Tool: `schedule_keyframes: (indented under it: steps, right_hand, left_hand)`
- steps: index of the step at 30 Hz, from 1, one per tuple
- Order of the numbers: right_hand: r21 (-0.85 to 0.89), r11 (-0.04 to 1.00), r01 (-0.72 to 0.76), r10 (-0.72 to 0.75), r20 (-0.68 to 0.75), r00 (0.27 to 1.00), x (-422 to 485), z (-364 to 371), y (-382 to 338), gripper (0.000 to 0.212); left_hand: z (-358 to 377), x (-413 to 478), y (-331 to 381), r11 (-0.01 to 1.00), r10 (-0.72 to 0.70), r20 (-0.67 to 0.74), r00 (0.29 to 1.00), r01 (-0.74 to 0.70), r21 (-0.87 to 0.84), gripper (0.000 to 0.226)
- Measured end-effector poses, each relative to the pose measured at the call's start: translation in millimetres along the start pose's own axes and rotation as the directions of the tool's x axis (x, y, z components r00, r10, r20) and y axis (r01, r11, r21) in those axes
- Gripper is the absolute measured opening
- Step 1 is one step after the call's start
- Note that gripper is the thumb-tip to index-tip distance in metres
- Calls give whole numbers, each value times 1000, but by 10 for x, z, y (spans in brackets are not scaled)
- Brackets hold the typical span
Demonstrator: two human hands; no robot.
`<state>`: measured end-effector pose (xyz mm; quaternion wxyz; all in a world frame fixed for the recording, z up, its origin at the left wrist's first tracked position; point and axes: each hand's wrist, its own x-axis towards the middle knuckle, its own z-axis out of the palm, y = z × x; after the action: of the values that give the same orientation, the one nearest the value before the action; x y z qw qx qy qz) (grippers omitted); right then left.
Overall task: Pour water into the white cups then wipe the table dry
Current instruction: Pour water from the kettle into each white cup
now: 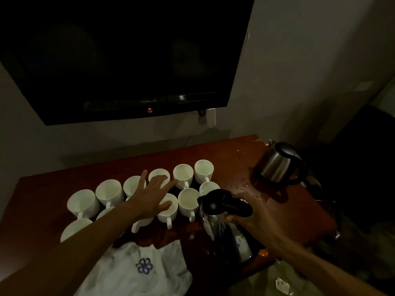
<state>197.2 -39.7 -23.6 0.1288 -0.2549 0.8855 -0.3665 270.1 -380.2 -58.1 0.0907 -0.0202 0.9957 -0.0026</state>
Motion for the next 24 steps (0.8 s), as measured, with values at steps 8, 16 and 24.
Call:
schedule_keyframes:
  steps: [8,16,24]
  right_hand:
    - [-102,992,-76,67,-88,994,22,110,-222,61]
    - [-147,983,-107,101,-54,993,166,169,-343,58]
    - [-177,975,-131,125,-46,991,259,193,-370,62]
  left_hand:
    - [24,137,-204,985,169,-76,983,-165,58,72]
    - [109,313,-246,961,272,-63,960,-274,-29,80]
    - [256,447,-309,945,307,-46,951,-310,-99,82]
